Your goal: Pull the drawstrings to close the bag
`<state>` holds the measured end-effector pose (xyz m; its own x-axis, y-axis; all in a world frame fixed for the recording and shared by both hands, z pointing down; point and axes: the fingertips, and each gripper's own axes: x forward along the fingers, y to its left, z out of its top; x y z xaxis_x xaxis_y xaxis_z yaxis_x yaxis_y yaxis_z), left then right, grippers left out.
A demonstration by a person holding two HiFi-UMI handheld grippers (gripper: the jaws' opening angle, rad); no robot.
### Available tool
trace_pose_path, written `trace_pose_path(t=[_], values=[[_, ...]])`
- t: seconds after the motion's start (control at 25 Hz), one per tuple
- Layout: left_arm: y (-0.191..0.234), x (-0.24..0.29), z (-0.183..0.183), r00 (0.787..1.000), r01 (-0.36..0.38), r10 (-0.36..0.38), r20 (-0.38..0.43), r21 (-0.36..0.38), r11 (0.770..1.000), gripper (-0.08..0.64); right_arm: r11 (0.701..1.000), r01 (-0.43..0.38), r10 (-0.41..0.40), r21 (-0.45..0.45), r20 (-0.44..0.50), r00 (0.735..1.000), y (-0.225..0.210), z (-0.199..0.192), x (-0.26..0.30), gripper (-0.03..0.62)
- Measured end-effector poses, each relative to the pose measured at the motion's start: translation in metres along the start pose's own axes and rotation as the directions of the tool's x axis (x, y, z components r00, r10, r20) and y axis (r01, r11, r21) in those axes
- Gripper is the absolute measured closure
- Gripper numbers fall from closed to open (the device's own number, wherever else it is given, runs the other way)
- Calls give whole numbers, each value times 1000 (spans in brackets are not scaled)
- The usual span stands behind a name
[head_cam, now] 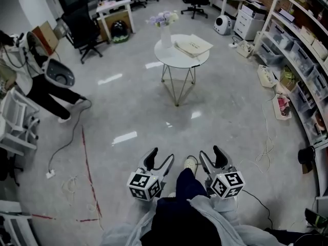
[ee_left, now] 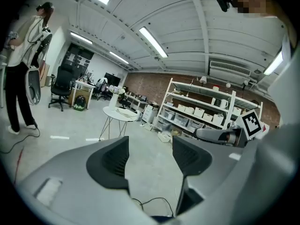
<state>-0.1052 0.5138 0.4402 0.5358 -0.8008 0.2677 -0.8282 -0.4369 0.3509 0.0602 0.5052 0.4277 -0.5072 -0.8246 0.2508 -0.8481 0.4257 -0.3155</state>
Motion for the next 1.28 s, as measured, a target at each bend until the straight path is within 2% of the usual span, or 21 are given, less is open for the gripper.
trace_pose_path(t=[0.12,0.36,0.52,0.96,1.28], values=[[16,28,22,1000,-23,23,17,-10,1000,268,1000,-11,11,-10,-16,1000,-18,16,25,324],[26,93,65,999,-23,23,48,10,1000,270,999,-10,10,-32,0,1000,-67,60,67,324],[30,133,83,998,-17,17,60,-2,1000,270,999,-9,9,-33,-3,1000,-97,77,89,325],[35,189,90,997,-48,46,63,26,999,270,998,-61,61,-27,-8,998,-145,87,128,325],[42,188,76,995,-93,93,43,-19,996,273,996,-93,93,-8,-47,995,-143,76,139,325]])
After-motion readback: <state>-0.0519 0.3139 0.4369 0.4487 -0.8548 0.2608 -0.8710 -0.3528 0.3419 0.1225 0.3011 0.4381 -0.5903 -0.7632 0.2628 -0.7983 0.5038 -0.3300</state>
